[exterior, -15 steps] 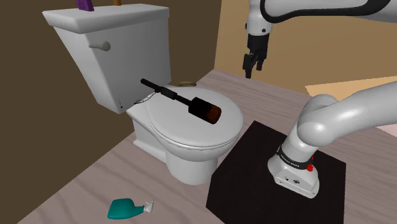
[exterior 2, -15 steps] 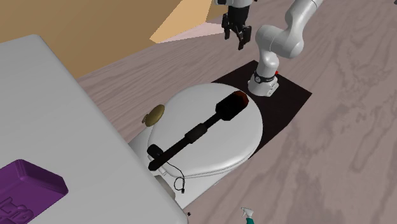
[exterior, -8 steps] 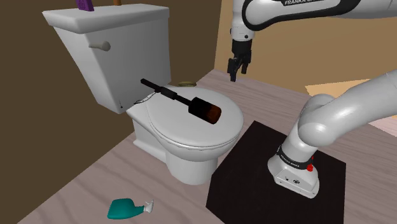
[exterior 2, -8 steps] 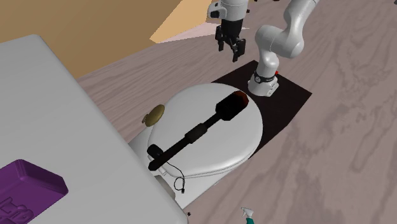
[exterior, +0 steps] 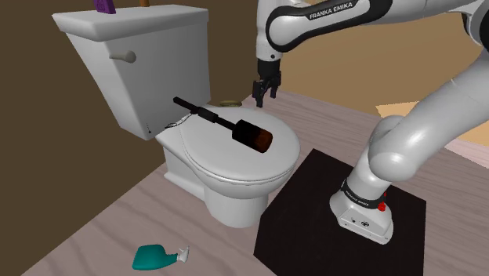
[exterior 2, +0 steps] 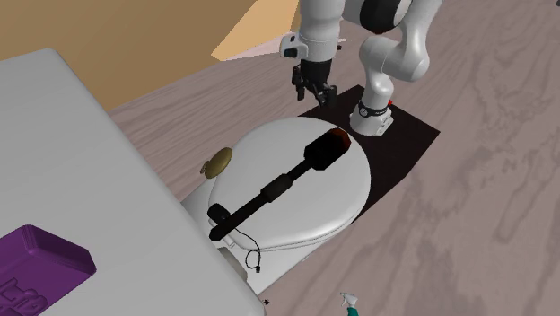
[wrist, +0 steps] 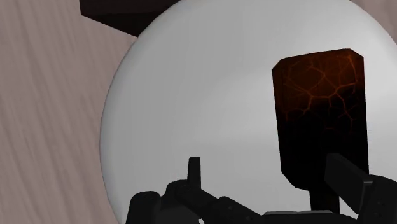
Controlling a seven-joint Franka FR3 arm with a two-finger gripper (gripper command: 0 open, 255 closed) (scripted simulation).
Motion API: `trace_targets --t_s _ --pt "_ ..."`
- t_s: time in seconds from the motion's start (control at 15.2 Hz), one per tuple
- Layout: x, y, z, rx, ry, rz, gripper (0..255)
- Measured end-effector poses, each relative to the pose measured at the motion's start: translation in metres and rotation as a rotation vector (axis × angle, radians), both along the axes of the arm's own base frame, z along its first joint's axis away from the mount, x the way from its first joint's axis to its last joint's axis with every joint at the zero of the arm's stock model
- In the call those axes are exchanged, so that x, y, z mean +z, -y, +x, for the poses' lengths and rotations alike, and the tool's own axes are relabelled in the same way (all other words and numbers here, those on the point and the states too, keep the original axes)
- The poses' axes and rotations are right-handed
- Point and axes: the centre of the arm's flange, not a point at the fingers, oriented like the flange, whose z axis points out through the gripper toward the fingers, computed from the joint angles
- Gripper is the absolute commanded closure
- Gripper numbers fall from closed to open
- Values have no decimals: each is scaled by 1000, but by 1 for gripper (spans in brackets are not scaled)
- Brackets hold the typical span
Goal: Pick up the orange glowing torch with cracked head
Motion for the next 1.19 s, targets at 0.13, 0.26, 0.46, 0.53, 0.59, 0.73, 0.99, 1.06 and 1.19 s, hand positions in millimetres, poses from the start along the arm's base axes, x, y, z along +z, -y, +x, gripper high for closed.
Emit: trace_targets --t_s 0.13,0.26,0.46,0.53,0.59,0.73,0.99,1.06,1.19 --pt "-6 -11 18 14 11 8 0" --pt "-17 -22 38 28 21 16 0" --pt "-31 -44 68 50 37 28 0" --pt "-36 -51 80 56 42 32 0" --pt "-40 -55 90 64 47 36 0" --pt "-47 -67 109 78 57 43 0" --pt "-59 -94 140 103 75 58 0" --pt "-62 -95 144 105 77 59 0" --pt "-71 -96 145 106 78 60 0"
